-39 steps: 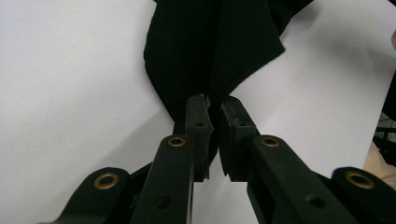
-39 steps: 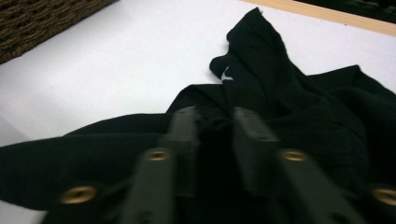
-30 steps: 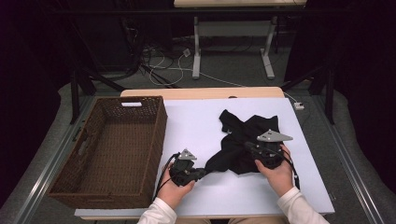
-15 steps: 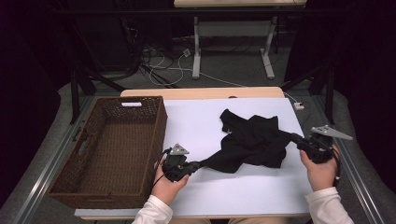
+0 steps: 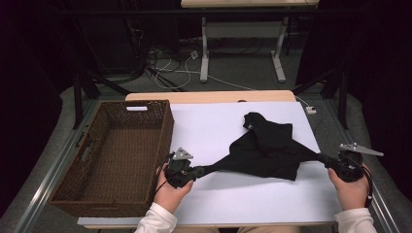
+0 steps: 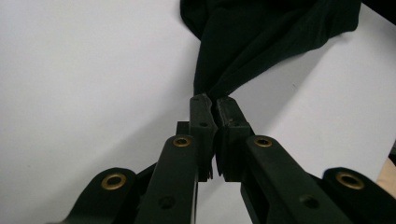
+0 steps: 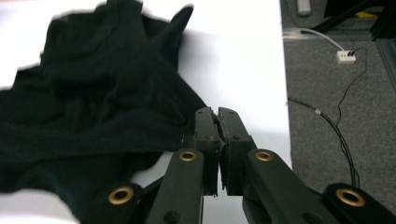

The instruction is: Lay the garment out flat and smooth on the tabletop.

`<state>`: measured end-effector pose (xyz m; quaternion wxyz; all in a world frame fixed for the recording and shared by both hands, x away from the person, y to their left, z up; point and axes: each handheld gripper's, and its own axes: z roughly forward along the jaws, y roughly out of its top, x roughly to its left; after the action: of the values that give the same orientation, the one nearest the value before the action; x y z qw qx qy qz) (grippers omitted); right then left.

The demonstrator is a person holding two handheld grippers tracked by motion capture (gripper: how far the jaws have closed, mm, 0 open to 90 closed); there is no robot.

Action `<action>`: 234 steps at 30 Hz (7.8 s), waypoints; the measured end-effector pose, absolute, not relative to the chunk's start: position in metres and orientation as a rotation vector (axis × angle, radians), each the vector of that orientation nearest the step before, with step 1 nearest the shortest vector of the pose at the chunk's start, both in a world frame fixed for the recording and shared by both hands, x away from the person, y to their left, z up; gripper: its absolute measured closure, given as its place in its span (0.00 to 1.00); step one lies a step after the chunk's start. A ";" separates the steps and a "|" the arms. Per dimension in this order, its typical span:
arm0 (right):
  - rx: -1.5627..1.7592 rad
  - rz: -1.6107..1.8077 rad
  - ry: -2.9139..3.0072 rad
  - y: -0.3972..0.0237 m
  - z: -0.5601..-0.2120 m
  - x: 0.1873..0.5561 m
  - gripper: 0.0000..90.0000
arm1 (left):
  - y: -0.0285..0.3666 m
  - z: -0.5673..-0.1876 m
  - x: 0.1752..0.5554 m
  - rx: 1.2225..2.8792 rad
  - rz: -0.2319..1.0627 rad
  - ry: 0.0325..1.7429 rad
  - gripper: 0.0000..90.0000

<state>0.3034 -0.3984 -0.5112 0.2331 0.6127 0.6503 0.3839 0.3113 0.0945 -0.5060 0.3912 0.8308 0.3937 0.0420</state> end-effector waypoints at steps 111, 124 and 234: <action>1.138 1.149 2.115 -0.263 -0.509 0.311 0.35 | 0.081 -0.522 0.293 2.214 0.093 0.860 0.76; 1.008 1.165 2.263 -0.221 -0.516 0.294 0.39 | 0.081 -0.536 0.296 2.236 0.005 0.876 0.94; 1.082 1.165 2.333 -0.219 -0.511 0.353 0.52 | 0.091 -0.538 0.307 2.243 0.261 0.979 0.96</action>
<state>0.3532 -0.2188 -0.5105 0.1584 0.3784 0.8158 0.4076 0.3068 0.0905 -0.5383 0.3337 0.8591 0.3749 0.1001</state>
